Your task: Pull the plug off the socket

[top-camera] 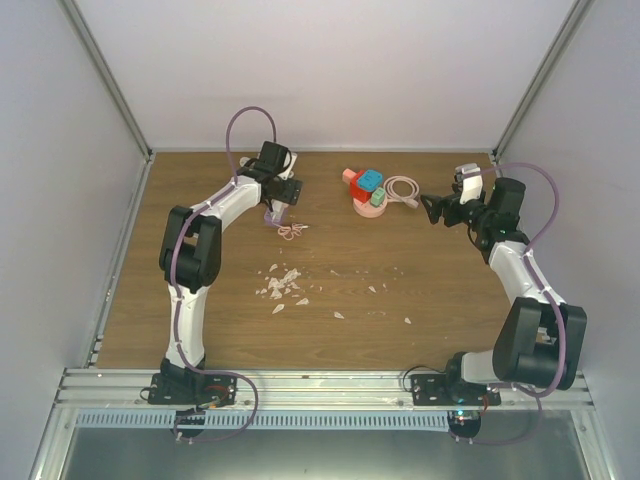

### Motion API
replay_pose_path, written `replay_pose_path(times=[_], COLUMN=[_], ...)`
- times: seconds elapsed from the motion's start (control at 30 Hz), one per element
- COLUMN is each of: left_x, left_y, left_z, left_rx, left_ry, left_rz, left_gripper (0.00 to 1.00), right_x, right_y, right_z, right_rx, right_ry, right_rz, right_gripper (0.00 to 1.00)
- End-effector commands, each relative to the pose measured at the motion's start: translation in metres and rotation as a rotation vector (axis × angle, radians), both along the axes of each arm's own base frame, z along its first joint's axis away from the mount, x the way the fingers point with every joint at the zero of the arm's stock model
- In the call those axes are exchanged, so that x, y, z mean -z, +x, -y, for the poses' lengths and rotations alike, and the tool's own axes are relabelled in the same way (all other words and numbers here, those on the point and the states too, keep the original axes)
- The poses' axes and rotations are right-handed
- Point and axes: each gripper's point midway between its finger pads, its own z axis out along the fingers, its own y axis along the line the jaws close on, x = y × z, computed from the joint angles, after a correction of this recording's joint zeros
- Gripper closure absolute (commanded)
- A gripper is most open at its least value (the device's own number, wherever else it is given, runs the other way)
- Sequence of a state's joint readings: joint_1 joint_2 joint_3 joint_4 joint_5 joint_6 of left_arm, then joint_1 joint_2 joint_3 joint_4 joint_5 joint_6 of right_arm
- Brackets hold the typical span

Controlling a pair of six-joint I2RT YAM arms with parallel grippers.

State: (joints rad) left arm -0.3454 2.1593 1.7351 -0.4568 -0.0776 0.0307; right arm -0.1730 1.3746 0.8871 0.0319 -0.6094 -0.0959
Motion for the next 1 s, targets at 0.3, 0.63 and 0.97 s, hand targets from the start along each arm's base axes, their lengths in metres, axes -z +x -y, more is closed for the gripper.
replay_pose_path(times=[0.3, 0.63, 0.97], left_x=[-0.001, -0.006, -0.013], left_y=[-0.004, -0.046, -0.065], left_z=[-0.002, -0.013, -0.032], left_rx=[0.028, 0.125, 0.122], left_ry=[0.031, 0.072, 0.099], left_rz=[-0.004, -0.021, 0.014], left_gripper=[0.24, 0.29, 0.17], right_x=[-0.005, -0.009, -0.010], right_y=[0.001, -0.005, -0.008], right_z=[-0.004, -0.012, -0.017], right_rx=[-0.016, -0.072, -0.111], right_ry=[0.009, 0.017, 0.026], right_rz=[0.022, 0.030, 0.032], right_gripper=[0.00, 0.00, 0.00])
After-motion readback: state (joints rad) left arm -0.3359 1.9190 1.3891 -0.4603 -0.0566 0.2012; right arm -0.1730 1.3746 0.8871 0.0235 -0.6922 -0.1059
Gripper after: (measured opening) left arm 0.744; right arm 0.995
